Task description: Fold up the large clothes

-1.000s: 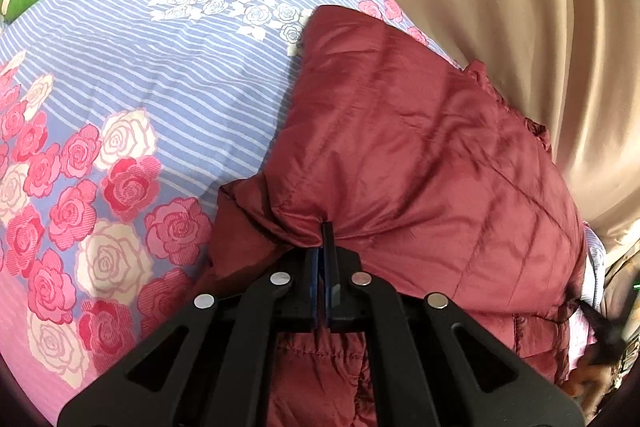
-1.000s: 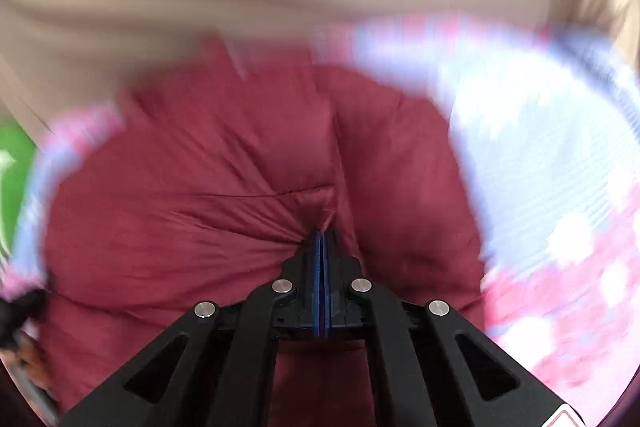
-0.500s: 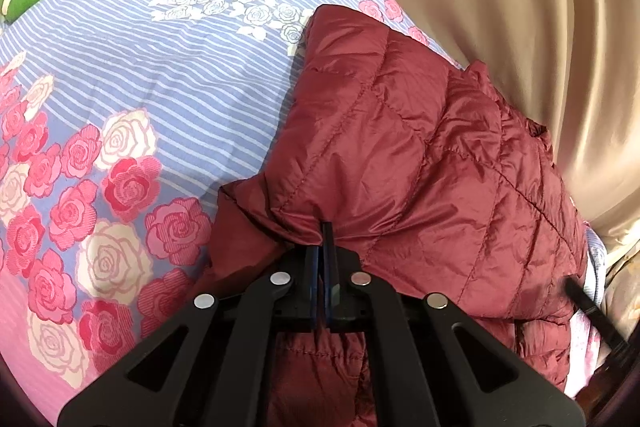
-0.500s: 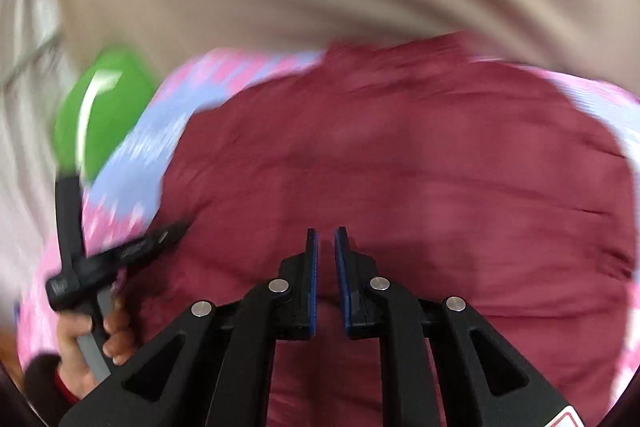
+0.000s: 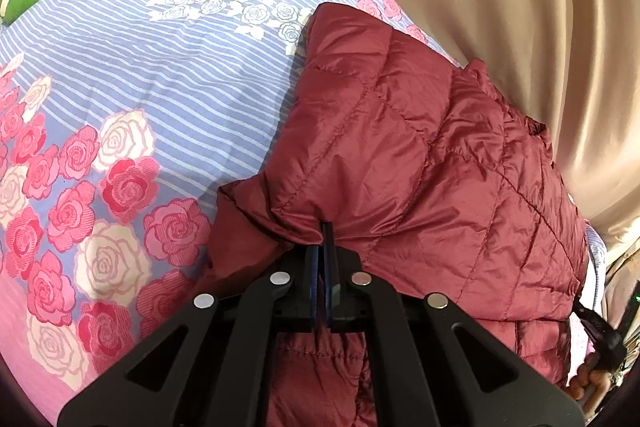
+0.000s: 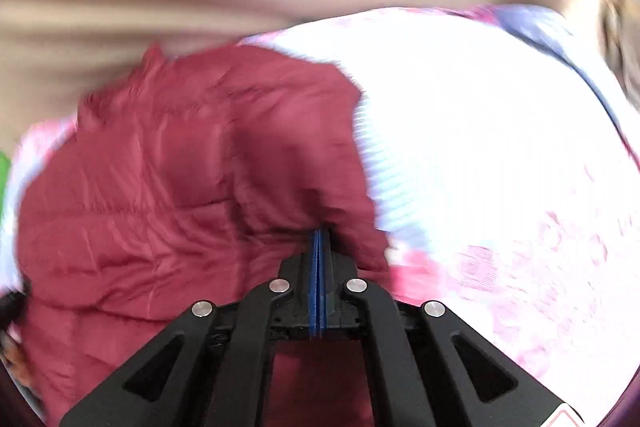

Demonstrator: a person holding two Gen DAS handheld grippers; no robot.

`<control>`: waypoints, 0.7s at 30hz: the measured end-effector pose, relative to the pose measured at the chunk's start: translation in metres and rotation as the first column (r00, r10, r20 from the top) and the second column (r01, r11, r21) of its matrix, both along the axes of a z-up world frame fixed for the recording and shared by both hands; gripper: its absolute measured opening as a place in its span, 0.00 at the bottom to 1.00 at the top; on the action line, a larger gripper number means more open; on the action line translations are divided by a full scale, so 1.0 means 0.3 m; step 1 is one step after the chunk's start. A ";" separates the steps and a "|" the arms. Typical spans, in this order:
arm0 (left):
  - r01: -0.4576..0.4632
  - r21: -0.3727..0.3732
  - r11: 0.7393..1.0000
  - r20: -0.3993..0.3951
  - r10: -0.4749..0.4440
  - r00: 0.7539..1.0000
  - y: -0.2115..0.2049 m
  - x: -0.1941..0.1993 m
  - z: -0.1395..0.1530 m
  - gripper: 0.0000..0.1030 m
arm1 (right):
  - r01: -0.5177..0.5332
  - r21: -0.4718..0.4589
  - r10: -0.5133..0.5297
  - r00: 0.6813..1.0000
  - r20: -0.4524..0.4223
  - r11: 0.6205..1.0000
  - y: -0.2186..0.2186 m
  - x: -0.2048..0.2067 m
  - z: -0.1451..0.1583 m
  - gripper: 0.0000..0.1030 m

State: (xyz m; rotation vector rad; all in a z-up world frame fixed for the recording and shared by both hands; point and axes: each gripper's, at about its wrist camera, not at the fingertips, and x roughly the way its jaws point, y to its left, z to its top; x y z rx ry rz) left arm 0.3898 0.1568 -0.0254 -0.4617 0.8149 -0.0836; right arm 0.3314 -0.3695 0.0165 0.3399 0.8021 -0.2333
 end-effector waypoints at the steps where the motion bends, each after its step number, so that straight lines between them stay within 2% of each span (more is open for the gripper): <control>1: -0.001 -0.001 1.000 0.000 0.001 1.000 0.000 0.000 0.000 0.01 | -0.014 0.033 0.013 1.000 0.027 0.999 -0.004 -0.029 0.019 0.13; 4: -0.003 0.001 1.000 -0.001 0.003 1.000 -0.004 0.004 0.001 0.01 | -0.126 0.018 0.125 0.990 0.064 0.992 0.091 -0.072 0.051 0.13; 6: -0.004 0.000 1.000 -0.002 0.004 1.000 -0.004 0.007 0.000 0.01 | -0.187 -0.047 0.186 0.982 -0.014 0.981 0.179 -0.025 -0.002 0.13; 8: -0.003 -0.018 1.000 -0.001 0.003 1.000 0.003 0.009 -0.003 0.02 | -0.193 -0.102 0.182 0.978 -0.106 0.976 0.205 0.012 -0.083 0.10; 10: -0.003 -0.042 0.999 0.000 0.003 1.000 0.018 0.004 -0.008 0.02 | -0.154 -0.105 0.144 0.985 -0.100 0.983 0.190 -0.007 -0.070 0.09; 11: 0.000 -0.048 0.999 0.001 0.000 1.000 0.026 -0.002 -0.008 0.02 | -0.096 -0.123 0.083 0.991 -0.109 0.988 0.176 -0.034 -0.050 0.10; 12: 0.002 -0.039 0.999 -0.001 -0.002 1.000 0.032 -0.014 -0.004 0.02 | -0.047 -0.139 0.032 0.993 -0.112 0.989 0.156 -0.072 -0.028 0.19; 14: 0.011 -0.017 1.000 -0.004 -0.011 1.000 0.045 -0.050 0.006 0.02 | -0.025 -0.111 0.016 0.997 -0.078 0.993 0.131 -0.192 0.022 0.21; 16: 0.022 -0.032 0.999 -0.013 -0.022 1.000 0.077 -0.108 0.015 0.02 | -0.032 -0.074 0.029 0.999 -0.042 0.997 0.089 -0.331 0.057 0.31; 17: 0.033 -0.055 0.998 -0.013 -0.034 0.999 0.107 -0.156 0.023 0.02 | -0.031 -0.077 0.029 0.999 -0.030 0.997 0.071 -0.418 0.072 0.35; 18: 0.040 -0.068 0.997 -0.013 -0.041 0.999 0.131 -0.195 0.030 0.02 | -0.026 -0.090 0.024 1.000 -0.020 0.996 0.053 -0.523 0.082 0.43; 19: 0.043 -0.075 0.996 -0.016 -0.045 0.999 0.157 -0.239 0.037 0.05 | -0.021 -0.097 0.019 1.000 -0.018 0.995 0.040 -0.596 0.087 0.49; 20: 0.045 -0.082 0.996 -0.023 -0.047 0.999 0.192 -0.303 0.045 0.09 | -0.009 -0.099 0.007 1.000 -0.020 0.995 0.027 -0.679 0.087 0.51; 21: 0.044 -0.091 0.995 -0.034 -0.047 0.998 0.224 -0.360 0.048 0.23 | 0.014 -0.097 -0.016 1.000 -0.026 0.995 0.009 -0.763 0.080 0.54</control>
